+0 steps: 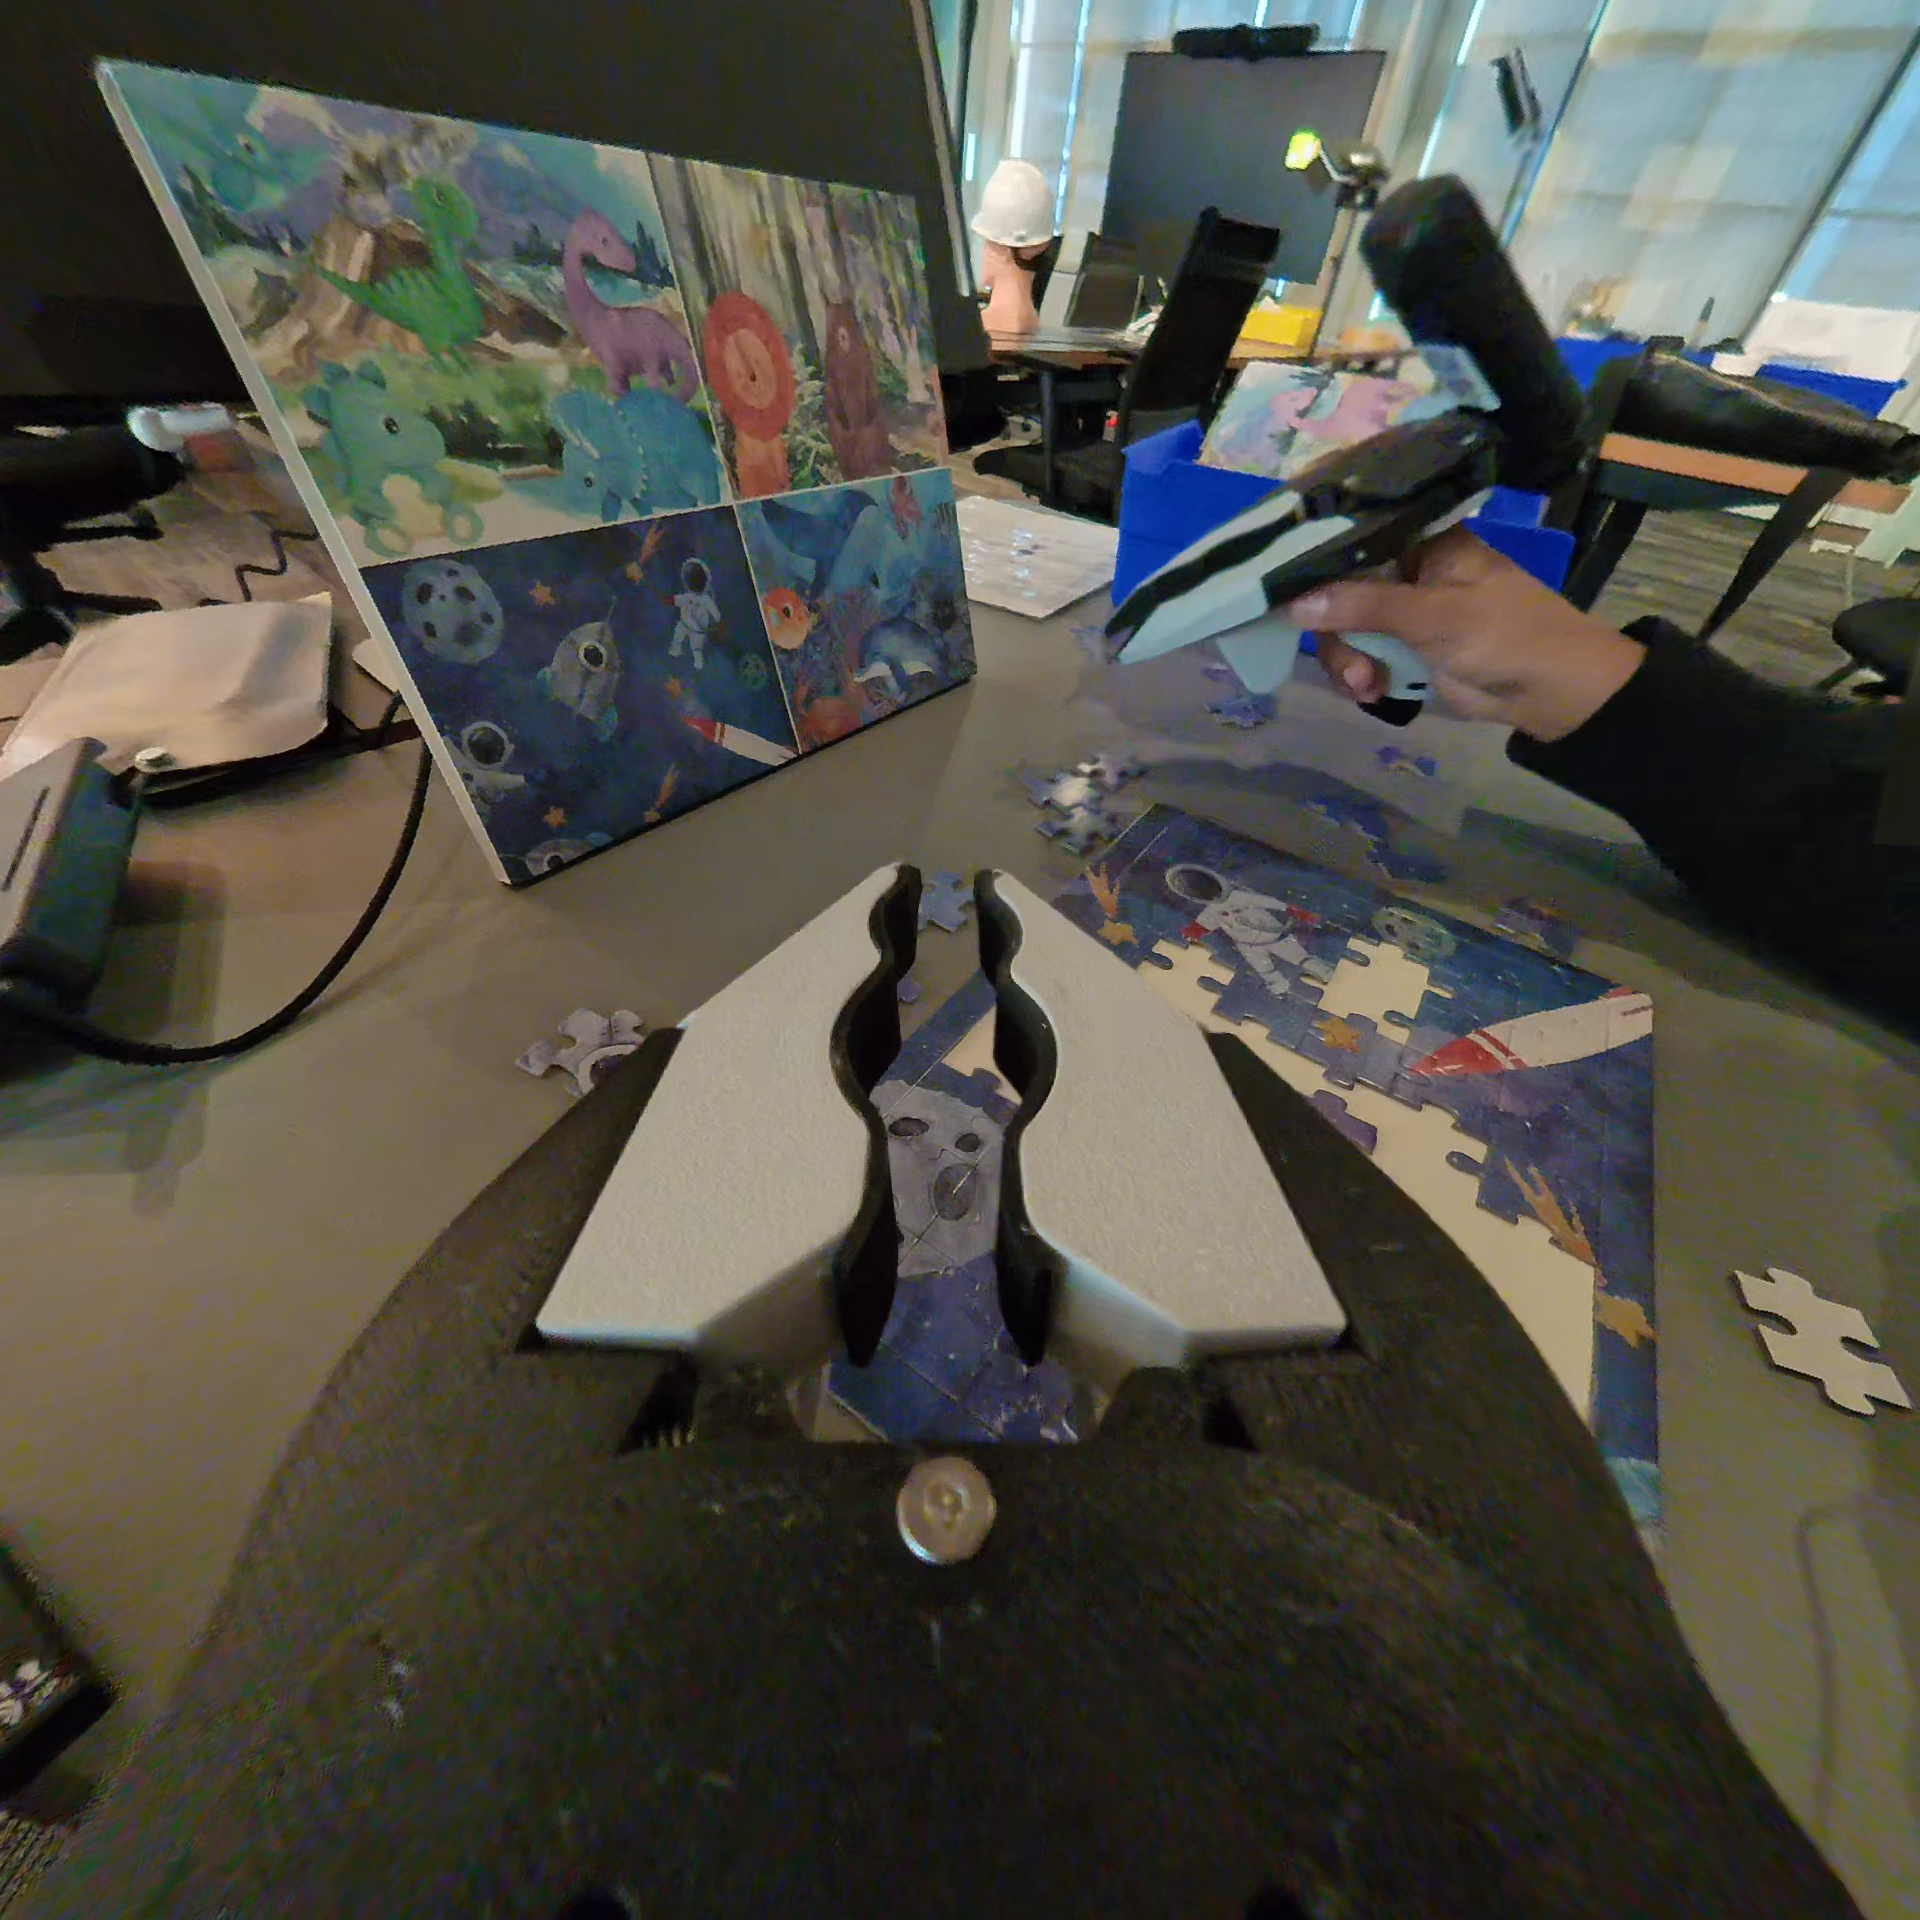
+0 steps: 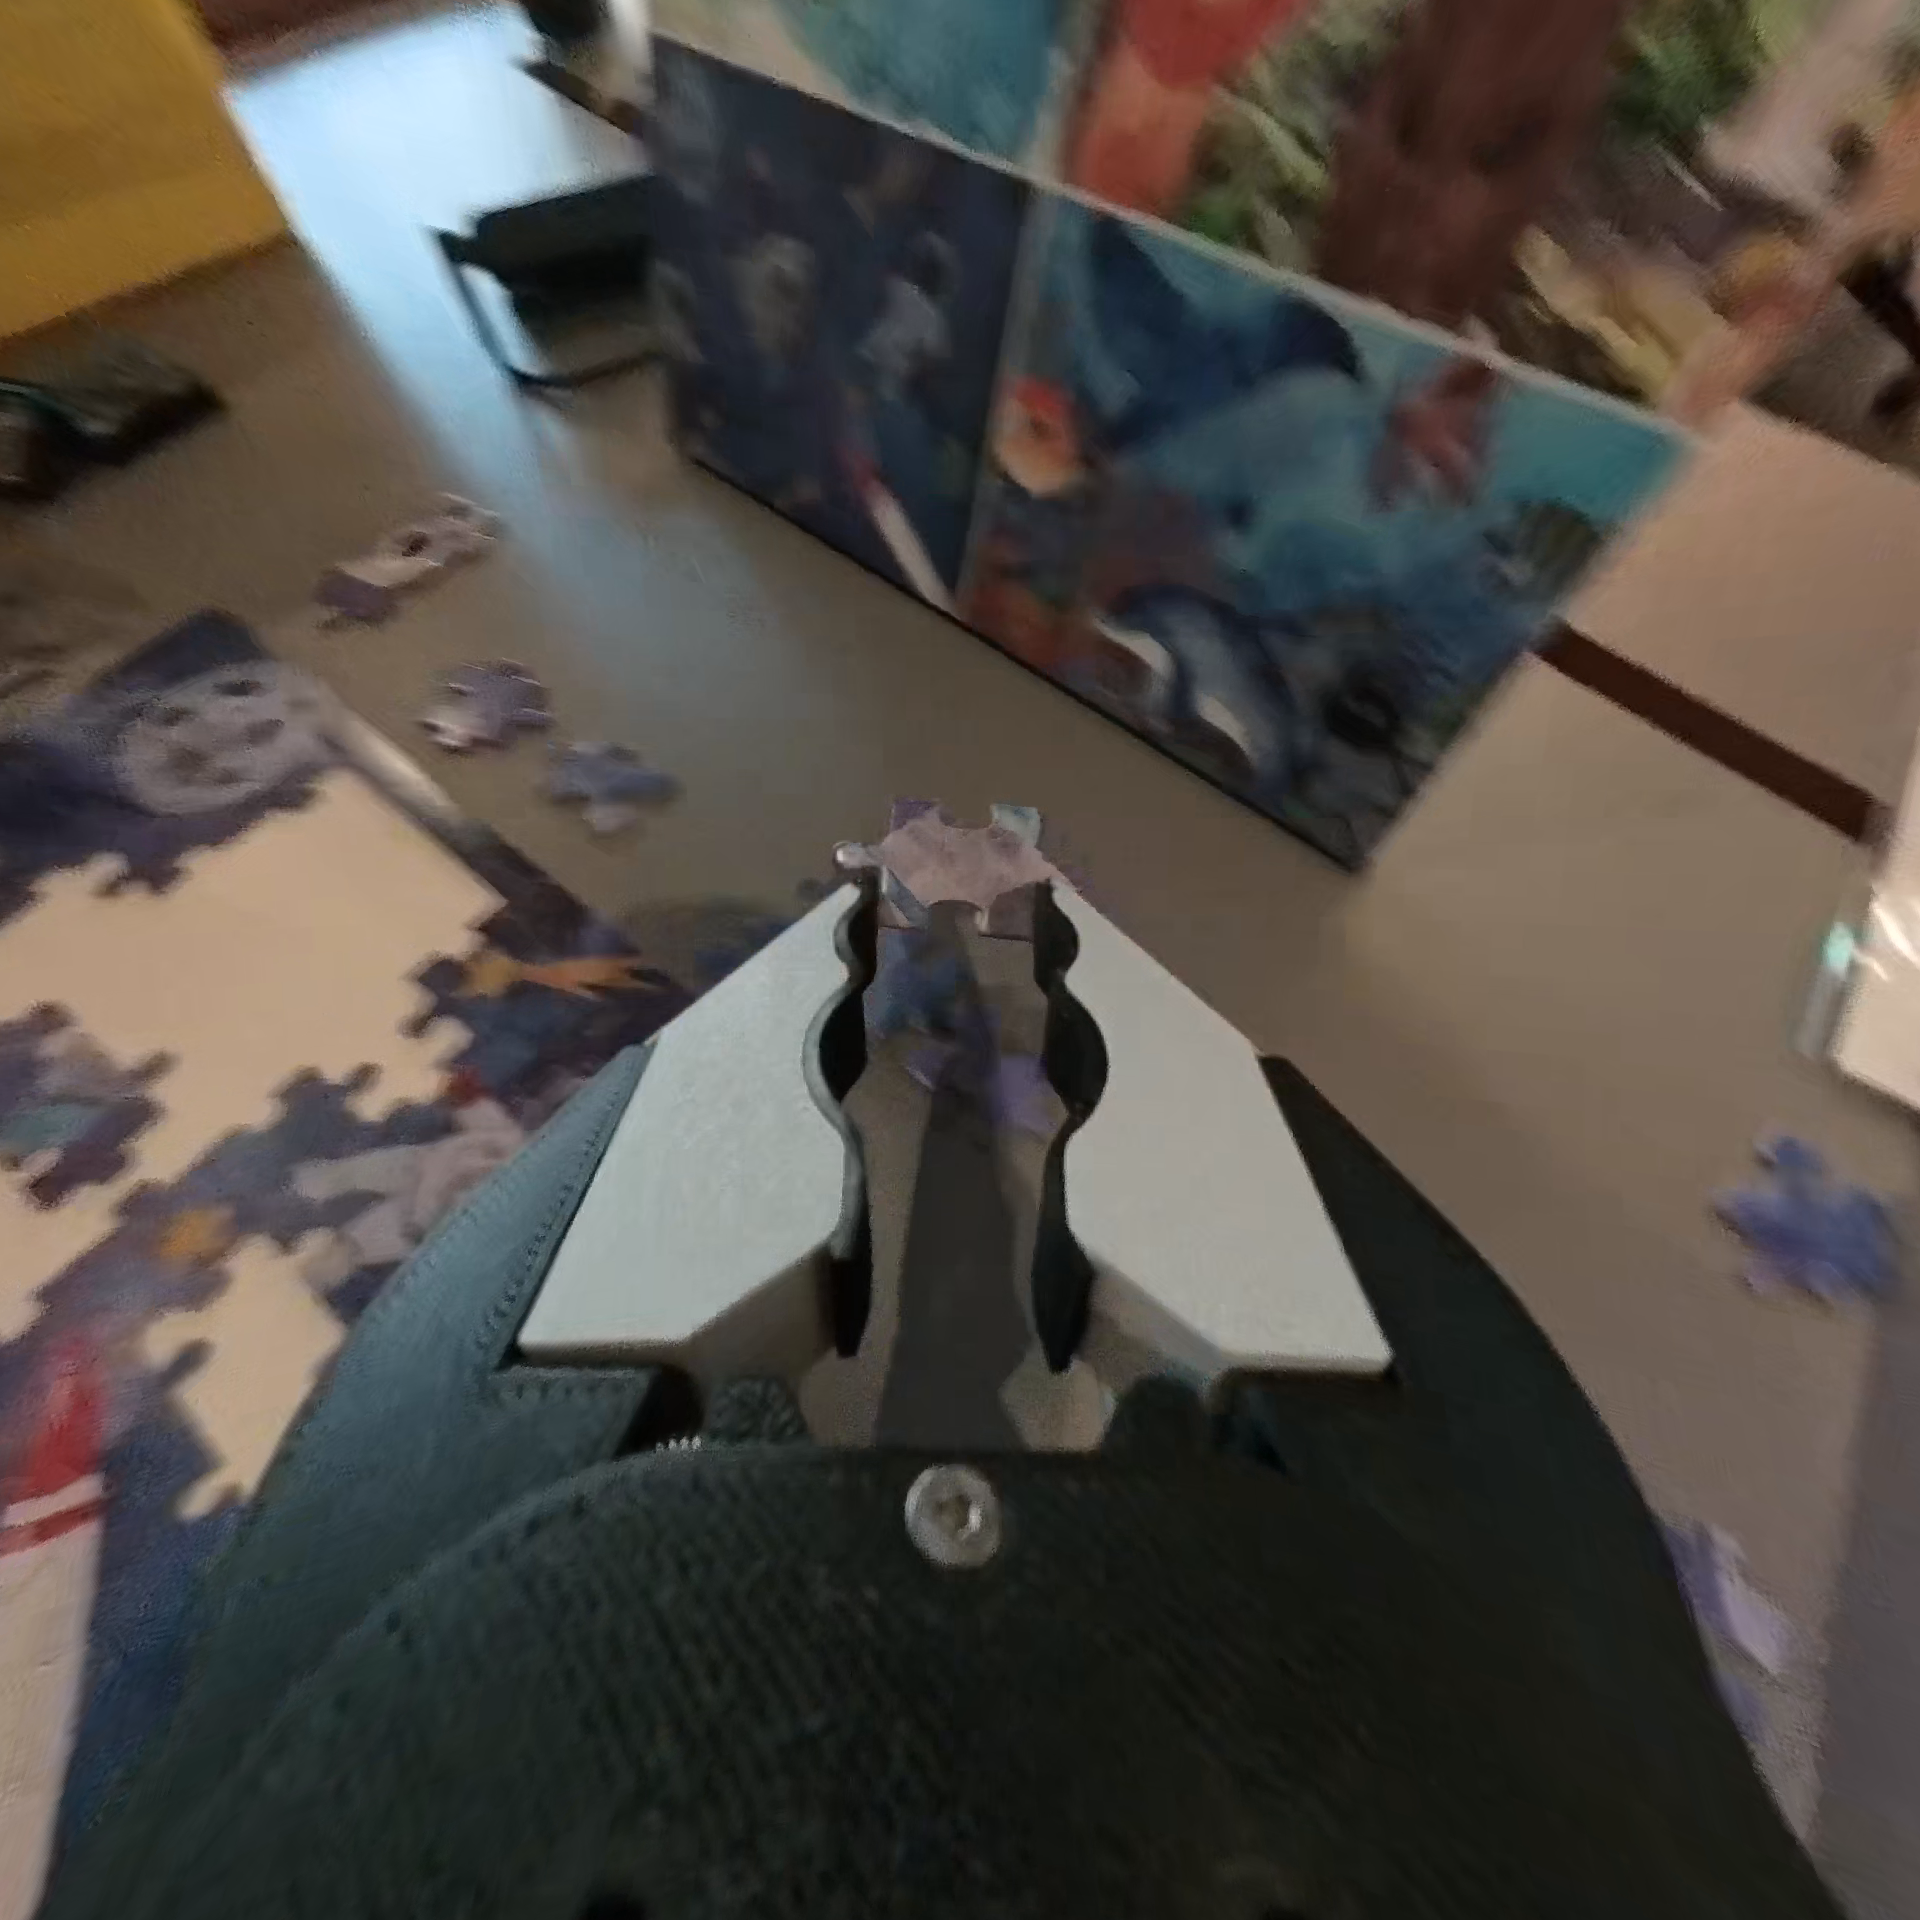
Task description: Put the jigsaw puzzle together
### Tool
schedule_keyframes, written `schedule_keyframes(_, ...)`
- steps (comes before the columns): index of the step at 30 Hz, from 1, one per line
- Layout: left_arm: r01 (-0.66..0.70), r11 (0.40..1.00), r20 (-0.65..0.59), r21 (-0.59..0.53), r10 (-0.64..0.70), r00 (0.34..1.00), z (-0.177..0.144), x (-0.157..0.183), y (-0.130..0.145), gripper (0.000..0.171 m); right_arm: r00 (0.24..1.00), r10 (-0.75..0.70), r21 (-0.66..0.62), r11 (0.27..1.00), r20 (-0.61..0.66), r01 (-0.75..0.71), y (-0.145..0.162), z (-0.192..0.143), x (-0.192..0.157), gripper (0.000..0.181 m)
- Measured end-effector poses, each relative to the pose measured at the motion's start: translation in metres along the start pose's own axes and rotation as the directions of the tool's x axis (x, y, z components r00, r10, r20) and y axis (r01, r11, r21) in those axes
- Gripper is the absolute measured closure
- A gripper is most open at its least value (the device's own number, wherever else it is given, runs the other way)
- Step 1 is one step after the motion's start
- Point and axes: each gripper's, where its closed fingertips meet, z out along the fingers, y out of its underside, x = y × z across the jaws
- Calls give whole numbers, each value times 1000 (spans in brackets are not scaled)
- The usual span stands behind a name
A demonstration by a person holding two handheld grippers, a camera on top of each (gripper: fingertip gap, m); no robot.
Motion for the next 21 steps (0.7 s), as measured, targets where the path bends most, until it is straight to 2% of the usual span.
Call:
schedule_keyframes(2, 36, 999, -34, -23, -37, 999, 4, 4, 5, 157, 995, -76, 56, 996, 61, 73, -19, 1, -37, 153)
schedule_keyframes(4, 126, 991, -96, -40, -129, 987, 10, 14, 8, 149, 979, -167, 111, 982, 113, 155, -34, 3, -77, 153)
schedule_keyframes(8, 373, 923, -302, -95, -384, 873, 20, 51, 10, 131, 919, -332, 206, 935, 212, 290, -47, 7, -160, 153)
schedule_keyframes(11, 453, 883, -352, -122, -465, 812, 22, 60, 10, 130, 865, -451, 260, 882, 220, 393, -46, 9, -204, 153)
schedule_keyframes(15, 486, 859, -387, -160, -507, 770, 19, 62, 14, 142, 814, -557, 285, 817, 163, 502, -43, 12, -229, 153)
schedule_keyframes(17, 514, 841, -425, -169, -533, 732, 17, 64, 12, 166, 798, -584, 278, 799, 148, 533, -41, 14, -231, 153)
schedule_keyframes(18, 529, 831, -423, -170, -547, 723, 17, 63, 12, 169, 791, -590, 285, 795, 161, 535, -39, 13, -234, 161)
schedule_keyframes(21, 549, 820, -421, -163, -561, 713, 15, 57, 11, 171, 784, -588, 321, 795, 197, 515, -40, 9, -241, 158)
